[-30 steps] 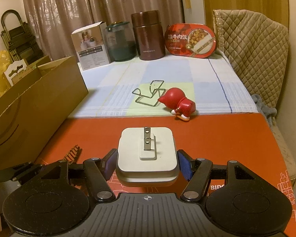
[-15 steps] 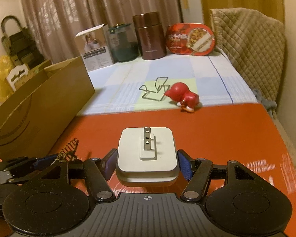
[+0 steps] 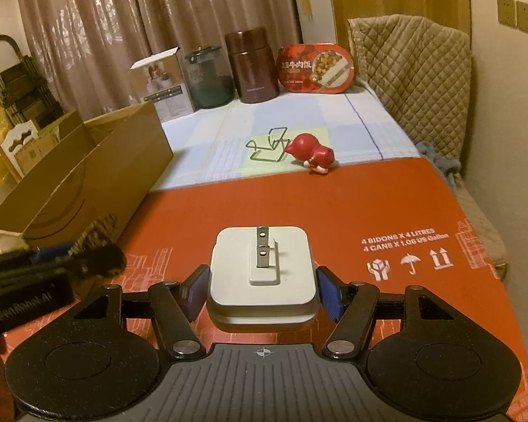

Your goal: Organize rigid objects

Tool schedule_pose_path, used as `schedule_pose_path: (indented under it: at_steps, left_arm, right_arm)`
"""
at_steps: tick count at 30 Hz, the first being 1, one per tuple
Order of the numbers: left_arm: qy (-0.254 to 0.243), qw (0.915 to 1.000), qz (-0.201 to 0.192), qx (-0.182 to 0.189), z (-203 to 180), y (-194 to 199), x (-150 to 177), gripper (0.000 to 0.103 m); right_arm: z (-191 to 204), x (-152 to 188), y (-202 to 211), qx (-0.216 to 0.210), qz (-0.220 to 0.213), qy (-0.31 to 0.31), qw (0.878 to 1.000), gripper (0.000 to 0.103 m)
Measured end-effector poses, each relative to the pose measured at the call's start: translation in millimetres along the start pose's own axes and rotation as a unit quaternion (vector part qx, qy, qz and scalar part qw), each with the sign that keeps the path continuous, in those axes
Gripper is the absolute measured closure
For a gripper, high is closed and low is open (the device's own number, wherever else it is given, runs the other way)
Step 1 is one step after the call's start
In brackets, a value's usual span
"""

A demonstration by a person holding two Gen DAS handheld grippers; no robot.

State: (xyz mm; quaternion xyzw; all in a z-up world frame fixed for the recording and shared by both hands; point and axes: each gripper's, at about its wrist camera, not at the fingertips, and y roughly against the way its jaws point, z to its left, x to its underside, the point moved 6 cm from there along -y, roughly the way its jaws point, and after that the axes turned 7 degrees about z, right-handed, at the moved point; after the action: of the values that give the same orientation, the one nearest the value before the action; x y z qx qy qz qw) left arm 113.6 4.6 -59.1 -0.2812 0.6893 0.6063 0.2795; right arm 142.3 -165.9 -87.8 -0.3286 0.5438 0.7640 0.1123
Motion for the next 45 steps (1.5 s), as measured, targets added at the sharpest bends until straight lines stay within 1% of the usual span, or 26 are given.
schedule_pose_path:
  at_steps: [8, 23, 32, 45]
  left_arm:
    - [0.008, 0.9999, -0.003, 0.008, 4.0, 34.5, -9.7, 0.068]
    - [0.002, 0.9999, -0.011, 0.002, 22.0, 69.7, -28.9, 0.068]
    - [0.020, 0.9995, -0.025, 0.000, 36.8, 82.8, -37.9, 0.068]
    - [0.034, 0.9990, -0.029, -0.011, 64.7, 91.5, -44.5, 0.068]
  right_arm:
    - [19.3, -6.2, 28.0, 0.019, -0.009, 0.019, 1.000, 0.042]
    - [48.5, -31.6, 53.0, 0.011, -0.028, 0.060, 0.998, 0.042]
    - [65.0, -44.3, 59.3, 0.007, -0.037, 0.081, 0.996, 0.042]
    - [89.7, -50.9, 44.7, -0.008, -0.031, 0.100, 0.994, 0.042]
